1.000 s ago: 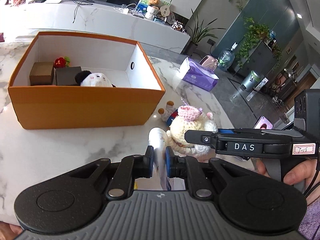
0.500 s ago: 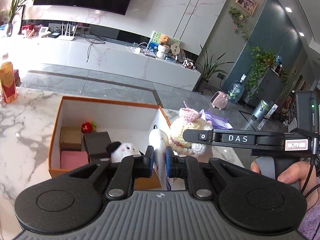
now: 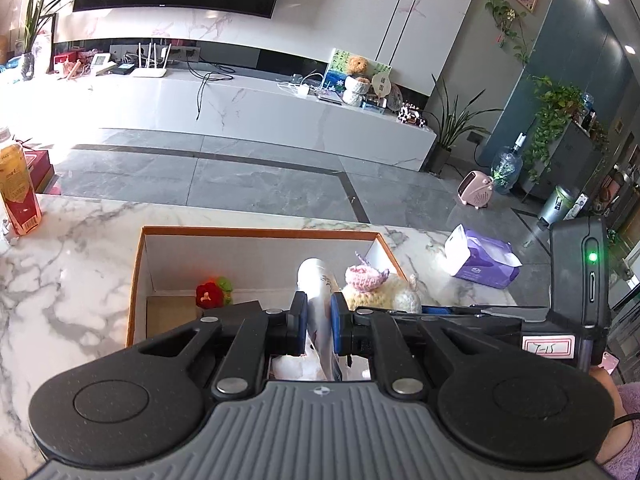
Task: Organize objects
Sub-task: 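Lift and carry the lotion bottle and crocheted bunny over the orange box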
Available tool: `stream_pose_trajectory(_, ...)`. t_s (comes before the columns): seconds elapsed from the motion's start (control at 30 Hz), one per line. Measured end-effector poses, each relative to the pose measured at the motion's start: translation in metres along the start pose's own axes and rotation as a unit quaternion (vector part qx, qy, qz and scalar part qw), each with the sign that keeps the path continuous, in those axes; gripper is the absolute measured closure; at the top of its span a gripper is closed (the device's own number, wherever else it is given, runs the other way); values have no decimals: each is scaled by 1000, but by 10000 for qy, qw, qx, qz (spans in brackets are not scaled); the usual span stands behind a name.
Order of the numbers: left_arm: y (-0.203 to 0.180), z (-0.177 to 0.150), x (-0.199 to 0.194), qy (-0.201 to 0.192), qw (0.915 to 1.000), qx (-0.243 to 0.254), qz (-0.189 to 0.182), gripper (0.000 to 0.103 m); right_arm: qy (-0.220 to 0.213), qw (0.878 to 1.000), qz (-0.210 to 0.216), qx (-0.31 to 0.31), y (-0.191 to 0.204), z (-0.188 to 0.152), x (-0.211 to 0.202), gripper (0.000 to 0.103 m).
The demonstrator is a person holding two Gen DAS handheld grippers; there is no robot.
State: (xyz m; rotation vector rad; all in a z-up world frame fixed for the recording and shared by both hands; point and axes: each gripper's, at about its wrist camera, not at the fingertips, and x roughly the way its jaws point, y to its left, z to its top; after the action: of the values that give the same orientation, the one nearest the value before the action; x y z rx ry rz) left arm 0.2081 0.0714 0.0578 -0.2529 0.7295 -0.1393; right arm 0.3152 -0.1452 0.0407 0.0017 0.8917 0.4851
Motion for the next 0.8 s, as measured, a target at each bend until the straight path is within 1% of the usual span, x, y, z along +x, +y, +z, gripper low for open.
stream_pose_trajectory(0.07, 4, 2, 6, 63, 10000, -10, 13, 89, 135, 9999, -92, -8, 1, 0, 10, 46)
stream_pose_trajectory(0.2, 7, 4, 17, 155, 9999, -1, 30, 89, 586, 9977, -253, 225, -8, -4, 36, 46)
stream_pose_trajectory(0.37, 10, 7, 31, 265, 9996, 18, 52, 89, 730, 9954, -333, 527, -18, -3, 50, 43)
stream_pose_trajectory(0.6, 11, 13, 48, 395, 9992, 49, 84, 89, 714, 9965, -422, 137, -14, -2, 52, 38)
stream_pose_trajectory(0.73, 14, 15, 59, 481, 9988, 41, 97, 89, 523, 9970, -526, -199, -11, 0, 47, 36)
stream_pose_trajectory(0.8, 15, 16, 63, 514, 9986, 63, 128, 89, 348, 9964, -615, -472, -6, 1, 47, 37)
